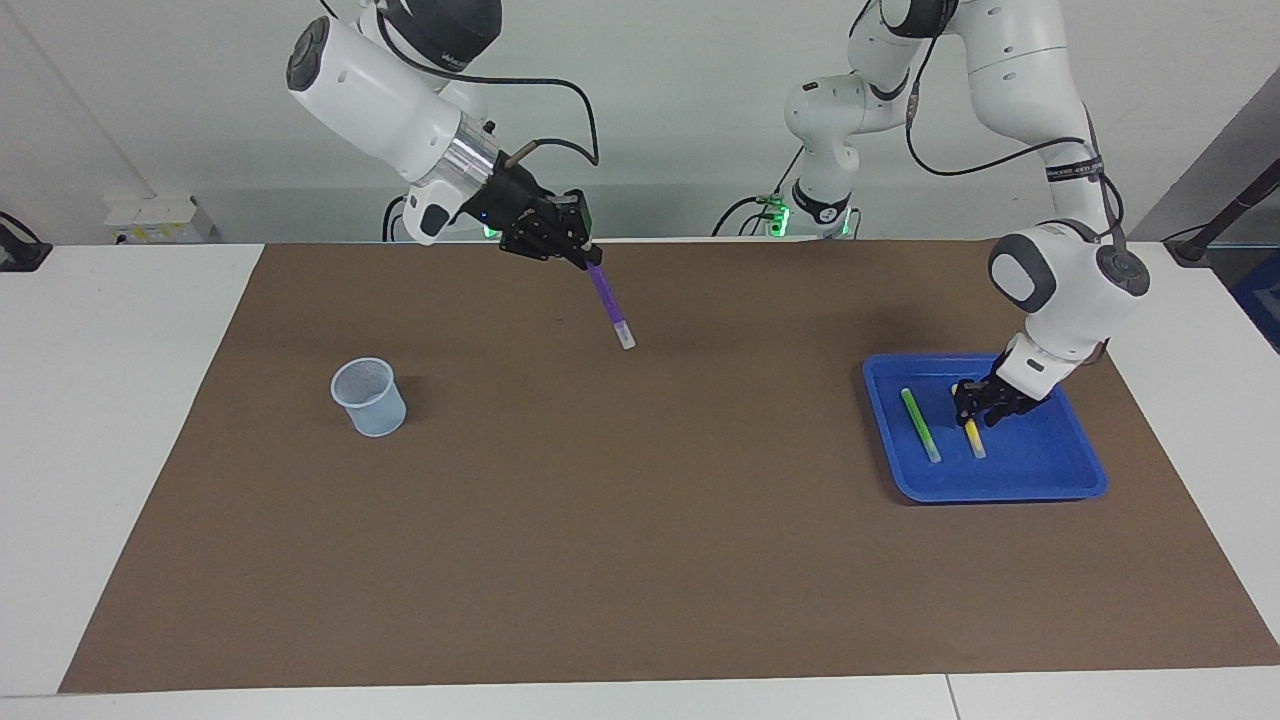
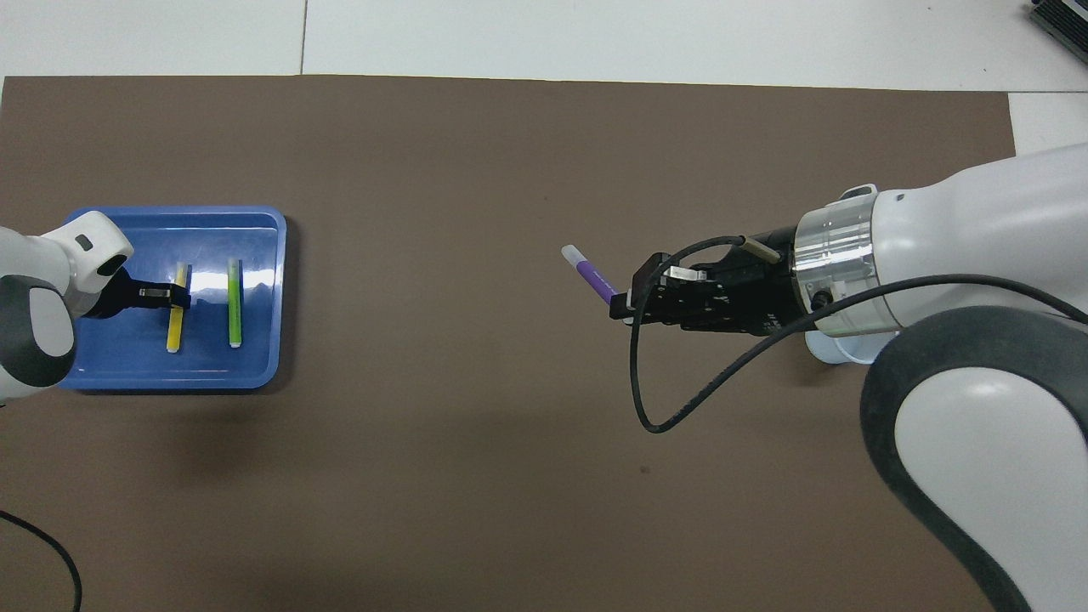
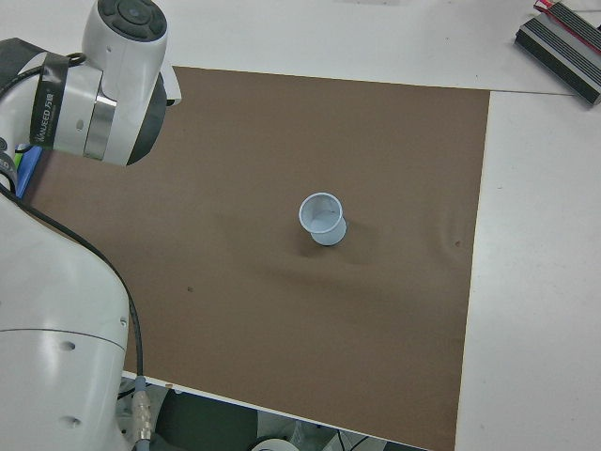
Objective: Right arm passes pens to left for tray arrangement
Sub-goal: 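Lift the purple pen with the right gripper toward the table center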
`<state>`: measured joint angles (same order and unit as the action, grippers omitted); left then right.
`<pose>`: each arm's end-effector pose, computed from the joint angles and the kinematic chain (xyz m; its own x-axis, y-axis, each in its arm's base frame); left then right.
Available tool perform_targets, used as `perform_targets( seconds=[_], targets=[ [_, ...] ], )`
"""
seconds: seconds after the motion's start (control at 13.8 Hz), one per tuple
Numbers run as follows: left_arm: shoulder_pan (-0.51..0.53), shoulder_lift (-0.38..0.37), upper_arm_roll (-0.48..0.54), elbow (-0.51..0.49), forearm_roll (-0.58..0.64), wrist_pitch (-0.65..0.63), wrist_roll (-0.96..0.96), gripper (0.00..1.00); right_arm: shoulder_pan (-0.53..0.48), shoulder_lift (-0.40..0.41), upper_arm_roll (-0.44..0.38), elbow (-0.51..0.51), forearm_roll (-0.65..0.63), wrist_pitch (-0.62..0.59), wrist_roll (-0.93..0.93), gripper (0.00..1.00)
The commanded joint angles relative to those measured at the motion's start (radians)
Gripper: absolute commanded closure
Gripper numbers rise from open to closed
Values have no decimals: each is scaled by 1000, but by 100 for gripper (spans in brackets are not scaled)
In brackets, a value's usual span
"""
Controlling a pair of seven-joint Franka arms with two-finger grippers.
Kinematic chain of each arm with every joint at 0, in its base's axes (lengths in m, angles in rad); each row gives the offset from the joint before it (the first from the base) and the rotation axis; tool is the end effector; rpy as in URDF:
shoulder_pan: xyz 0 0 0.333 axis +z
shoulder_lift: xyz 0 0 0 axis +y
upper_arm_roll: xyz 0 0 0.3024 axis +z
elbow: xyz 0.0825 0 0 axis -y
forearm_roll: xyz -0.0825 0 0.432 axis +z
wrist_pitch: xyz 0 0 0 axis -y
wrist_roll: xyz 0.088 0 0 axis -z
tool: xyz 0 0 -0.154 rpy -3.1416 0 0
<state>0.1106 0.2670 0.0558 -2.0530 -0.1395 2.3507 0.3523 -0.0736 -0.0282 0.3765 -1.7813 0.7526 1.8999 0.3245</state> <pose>0.6173 0.0974 0.2184 0.9944 -0.0892 0.0559 -0.0932 -0.9930 0.0724 0.5763 0.2662 0.5300 0.9749 -0.1603 -0.1542 -0.2223 -0.7275 -0.6491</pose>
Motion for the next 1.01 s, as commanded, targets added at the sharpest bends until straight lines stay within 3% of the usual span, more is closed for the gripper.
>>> perform_targets(
  seconds=[0.0, 0.22, 0.58, 0.94],
  targets=[
    [-2, 6, -8, 33, 0, -30, -30, 47, 43, -10, 2, -32, 41, 117, 34, 100],
    [-11, 0, -13, 103, 0, -135, -114, 47, 142, -9, 2, -56, 42, 302, 121, 100],
    [-40, -25, -16, 184, -119, -246, -271, 45, 155, -9, 2, -58, 62, 309, 149, 100],
    [-95, -97, -16, 189, -331, -240, -612, 44, 155, -10, 1, -64, 67, 308, 149, 100]
  ],
)
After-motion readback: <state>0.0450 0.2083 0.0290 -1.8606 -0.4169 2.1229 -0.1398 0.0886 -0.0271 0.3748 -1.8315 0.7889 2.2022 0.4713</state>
